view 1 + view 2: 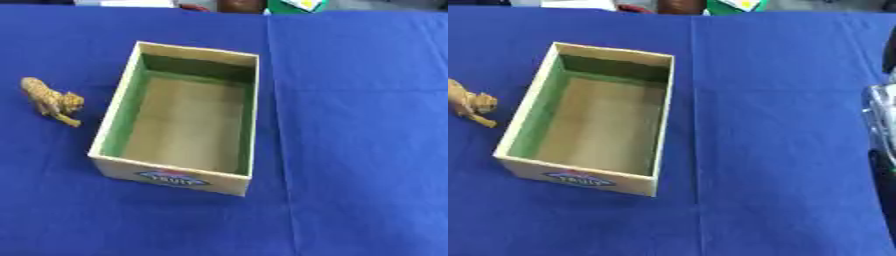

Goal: Pick up objects on the table and place them in the box.

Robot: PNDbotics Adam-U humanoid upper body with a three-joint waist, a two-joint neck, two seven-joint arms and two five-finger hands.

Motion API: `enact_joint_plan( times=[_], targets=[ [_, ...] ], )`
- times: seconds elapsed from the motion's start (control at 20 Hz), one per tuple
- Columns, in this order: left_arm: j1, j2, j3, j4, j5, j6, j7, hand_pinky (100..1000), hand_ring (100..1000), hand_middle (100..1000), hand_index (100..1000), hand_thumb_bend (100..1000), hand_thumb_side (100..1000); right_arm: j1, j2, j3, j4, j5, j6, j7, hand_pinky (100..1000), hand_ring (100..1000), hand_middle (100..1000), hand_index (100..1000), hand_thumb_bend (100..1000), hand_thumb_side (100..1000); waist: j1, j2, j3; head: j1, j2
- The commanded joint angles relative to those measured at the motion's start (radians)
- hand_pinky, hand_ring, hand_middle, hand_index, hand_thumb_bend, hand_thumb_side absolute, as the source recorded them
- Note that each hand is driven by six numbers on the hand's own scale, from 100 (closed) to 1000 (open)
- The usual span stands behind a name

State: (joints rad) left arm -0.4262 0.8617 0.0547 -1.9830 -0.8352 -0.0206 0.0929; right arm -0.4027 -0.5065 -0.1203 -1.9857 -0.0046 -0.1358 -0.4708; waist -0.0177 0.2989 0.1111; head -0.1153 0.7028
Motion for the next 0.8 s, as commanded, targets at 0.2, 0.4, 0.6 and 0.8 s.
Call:
enact_joint_plan(
  times=[0.2,0.4,0.6,0.8],
  targets=[
    [-0.102,0.173,-0.087,0.031,-0.070,-0.121,-0.357,722,846,826,962,426,1000,-0.007,-0.036,0.002,-0.014,0.007,0.001,0.008,802,704,766,853,100,1000,0.005,-0.026,-0.006,0.003,-0.005],
    [-0.171,0.201,-0.155,0.059,-0.042,-0.170,-0.519,722,851,827,959,725,1000,-0.008,-0.038,0.006,-0.014,0.006,0.002,0.014,801,704,766,853,100,1000,0.009,-0.028,-0.010,0.006,-0.008],
    [-0.233,0.189,-0.223,0.087,-0.010,-0.193,-0.632,720,853,833,973,815,1000,-0.004,-0.037,0.009,-0.014,0.004,0.004,0.018,802,703,765,853,100,1000,0.013,-0.026,-0.012,0.011,-0.014],
    [-0.286,0.167,-0.290,0.143,0.031,-0.200,-0.735,733,871,869,1000,704,926,-0.002,-0.037,0.011,-0.014,0.001,0.005,0.020,802,701,765,852,100,1000,0.017,-0.025,-0.016,0.015,-0.016]
  ],
)
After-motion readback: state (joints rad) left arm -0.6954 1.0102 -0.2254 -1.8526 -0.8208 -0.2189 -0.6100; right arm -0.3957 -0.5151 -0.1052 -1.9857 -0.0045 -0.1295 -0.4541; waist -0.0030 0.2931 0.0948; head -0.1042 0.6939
